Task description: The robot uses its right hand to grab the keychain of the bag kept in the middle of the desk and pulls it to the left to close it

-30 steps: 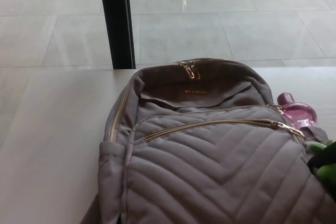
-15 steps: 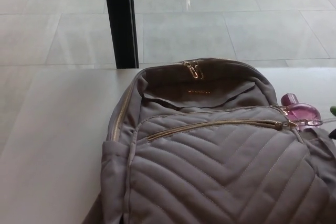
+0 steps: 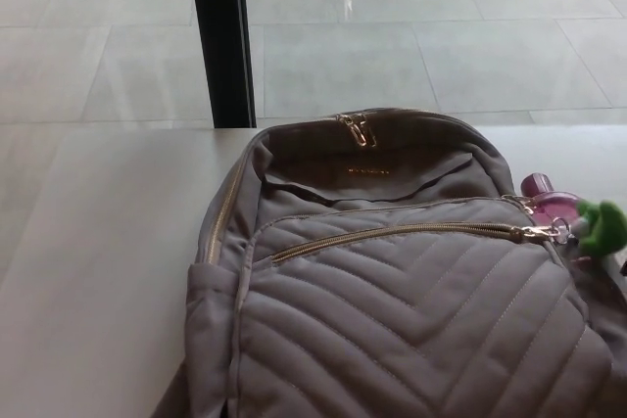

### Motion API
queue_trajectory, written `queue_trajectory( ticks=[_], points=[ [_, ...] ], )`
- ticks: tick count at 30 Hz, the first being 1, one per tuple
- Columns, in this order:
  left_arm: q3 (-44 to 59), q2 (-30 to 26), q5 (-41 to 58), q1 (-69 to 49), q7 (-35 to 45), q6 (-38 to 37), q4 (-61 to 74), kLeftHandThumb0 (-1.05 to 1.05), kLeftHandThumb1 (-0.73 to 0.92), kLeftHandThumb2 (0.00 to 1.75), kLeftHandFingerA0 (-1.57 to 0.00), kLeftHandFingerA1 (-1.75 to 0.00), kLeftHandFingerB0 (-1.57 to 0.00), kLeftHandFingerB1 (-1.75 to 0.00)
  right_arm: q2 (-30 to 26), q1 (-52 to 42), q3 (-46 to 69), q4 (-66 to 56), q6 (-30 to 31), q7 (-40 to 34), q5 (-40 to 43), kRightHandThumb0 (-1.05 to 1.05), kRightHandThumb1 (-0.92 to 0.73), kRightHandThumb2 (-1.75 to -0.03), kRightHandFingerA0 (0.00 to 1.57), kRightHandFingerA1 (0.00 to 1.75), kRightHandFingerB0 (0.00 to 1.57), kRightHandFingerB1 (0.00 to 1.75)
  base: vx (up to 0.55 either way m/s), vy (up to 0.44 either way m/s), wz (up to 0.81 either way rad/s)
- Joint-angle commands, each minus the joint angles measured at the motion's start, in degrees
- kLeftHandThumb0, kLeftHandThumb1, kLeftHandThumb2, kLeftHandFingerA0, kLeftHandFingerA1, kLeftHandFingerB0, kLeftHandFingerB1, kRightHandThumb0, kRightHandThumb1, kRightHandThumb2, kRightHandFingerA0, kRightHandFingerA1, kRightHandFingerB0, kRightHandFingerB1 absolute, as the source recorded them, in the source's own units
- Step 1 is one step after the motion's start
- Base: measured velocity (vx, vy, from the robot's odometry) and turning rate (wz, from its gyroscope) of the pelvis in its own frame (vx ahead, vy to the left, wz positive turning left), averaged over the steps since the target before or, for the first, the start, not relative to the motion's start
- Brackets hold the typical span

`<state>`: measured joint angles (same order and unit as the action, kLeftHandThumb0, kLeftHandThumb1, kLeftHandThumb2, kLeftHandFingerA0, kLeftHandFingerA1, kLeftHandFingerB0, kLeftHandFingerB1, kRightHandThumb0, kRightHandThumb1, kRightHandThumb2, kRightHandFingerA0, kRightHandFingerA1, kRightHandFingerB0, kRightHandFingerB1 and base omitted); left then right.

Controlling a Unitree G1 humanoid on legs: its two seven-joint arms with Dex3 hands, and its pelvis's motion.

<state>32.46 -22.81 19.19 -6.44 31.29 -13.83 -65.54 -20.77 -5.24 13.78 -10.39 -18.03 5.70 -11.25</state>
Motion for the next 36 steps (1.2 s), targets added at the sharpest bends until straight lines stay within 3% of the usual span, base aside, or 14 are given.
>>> queue_trajectory(
  ticks=[1, 12, 13, 14, 18, 19, 20, 21, 27, 28, 33, 34, 35, 36],
  points=[
    [-0.1, -1.1, 0.5, 0.0, -0.8, -0.1, 0.2, -1.05, 0.76, 0.79, -0.91, -1.19, -0.92, -1.09, -2.0, 4.8, -3.0, -1.3, -0.7, 1.0, -2.5, -0.27, -0.49, -1.16, 0.94, 1.75, 0.75, 1.53, 0.00, 0.000, 0.00],
    [0.0, -1.1, 0.6, -1.1, -0.3, -0.1, 0.2, -1.05, 0.75, 0.77, -0.91, -1.18, -0.90, -1.11, -1.3, 11.5, -9.1, -4.8, 4.3, 1.0, -5.1, -0.25, -0.50, -1.16, 0.95, 1.75, 0.77, 1.51, 0.00, 0.000, 0.00],
    [-0.1, -1.1, 0.3, -1.2, -0.9, -0.8, 0.1, -1.05, 0.75, 0.79, -0.91, -1.17, -0.90, -1.11, -2.2, 10.8, -8.7, -6.9, 9.6, 3.3, -4.7, -0.31, -0.51, -1.12, 1.20, 1.36, 0.93, 1.18, 0.00, 0.000, 0.00],
    [0.2, -1.1, 0.6, -1.5, -0.7, -0.8, 0.2, -1.05, 0.76, 0.78, -0.92, -1.18, -0.91, -1.11, -3.0, 10.6, -8.6, -7.8, 12.6, 4.8, -4.8, -0.20, -0.56, -1.05, 0.90, 1.74, 0.76, 1.41, 0.00, 0.000, 0.00],
    [0.3, -1.4, 0.7, -1.6, -0.6, -0.3, -0.3, -1.05, 0.78, 0.77, -0.92, -1.16, -0.92, -1.09, -7.2, 9.8, -6.4, -10.4, 22.1, 10.6, -4.5, -0.19, -0.72, -0.74, 0.88, 1.66, 0.66, 0.61, 0.00, 0.000, 0.00],
    [0.2, -1.4, 0.5, -1.6, -0.5, -0.4, -0.4, -1.05, 0.77, 0.78, -0.92, -1.15, -0.93, -1.08, -8.8, 9.7, -5.6, -10.7, 23.1, 11.9, -4.4, -0.33, -0.58, -0.97, 1.19, 1.35, 0.50, 0.63, 0.00, 0.000, 0.00],
    [0.0, -1.5, 0.3, -1.6, -0.5, -0.3, -0.5, -1.05, 0.77, 0.77, -0.93, -1.15, -0.91, -1.08, -11.1, 9.5, -4.1, -11.3, 24.6, 13.8, -4.2, -0.36, -0.71, -0.66, 0.91, 1.67, 0.47, 0.46, 0.00, 0.000, 0.00],
    [0.0, -1.4, 0.4, -1.6, -0.4, -0.2, -0.2, -1.05, 0.78, 0.78, -0.92, -1.16, -0.92, -1.09, -12.4, 9.5, -3.3, -12.4, 26.7, 14.9, -4.4, -0.39, -0.73, -0.61, 0.93, 1.65, 0.44, 0.41, 0.00, 0.000, 0.00],
    [-0.2, -1.2, 0.3, -1.5, -0.7, 0.0, -0.1, -1.05, 0.77, 0.80, -0.93, -1.15, -0.94, -1.07, -17.6, 11.0, 2.1, -12.2, 28.6, 16.4, -1.7, -0.39, -0.72, -0.62, 0.87, 1.66, 0.30, 0.37, 0.00, 0.000, 0.00],
    [-0.2, -1.2, 0.2, -1.5, -0.7, -0.1, -0.4, -1.05, 0.76, 0.78, -0.90, -1.16, -0.92, -1.07, -18.7, 11.8, 3.8, -11.0, 27.1, 15.9, -1.2, -0.50, -0.48, -0.82, 1.10, 1.34, 0.31, 0.50, 0.00, 0.000, 0.00],
    [-0.1, -1.6, 0.3, -1.0, -0.4, -0.2, -1.2, -1.05, 0.76, 0.77, -0.93, -1.13, -0.92, -1.05, -20.6, 13.2, 5.9, -9.0, 27.1, 15.1, -0.8, -0.67, -0.56, -0.88, 1.10, 1.35, 0.35, 0.49, 0.00, 0.000, 0.00],
    [-0.3, -1.6, 0.2, -1.2, -0.3, -0.3, -1.0, -1.05, 0.76, 0.78, -0.93, -1.13, -0.92, -1.06, -20.8, 13.8, 6.9, -7.9, 26.4, 13.7, -1.3, -0.53, -0.50, -0.93, 1.07, 1.14, 0.28, 0.49, 0.00, 0.000, 0.00],
    [-0.3, -1.5, 0.2, -1.2, -0.3, -0.4, -0.8, -1.05, 0.76, 0.78, -0.94, -1.13, -0.93, -1.06, -21.0, 13.8, 7.0, -7.3, 26.1, 13.5, -1.4, -0.59, -0.63, -0.62, 1.06, 1.29, 0.41, 0.36, 0.00, 0.000, 0.00],
    [-0.3, -1.5, 0.2, -1.3, -0.2, -0.4, -0.6, -1.05, 0.76, 0.77, -0.95, -1.13, -0.95, -1.04, -21.0, 13.8, 6.9, -6.9, 26.2, 13.3, -1.7, -0.64, -0.56, -0.92, 1.07, 1.22, 0.33, 0.48, 0.00, 0.000, 0.00]
  ],
)
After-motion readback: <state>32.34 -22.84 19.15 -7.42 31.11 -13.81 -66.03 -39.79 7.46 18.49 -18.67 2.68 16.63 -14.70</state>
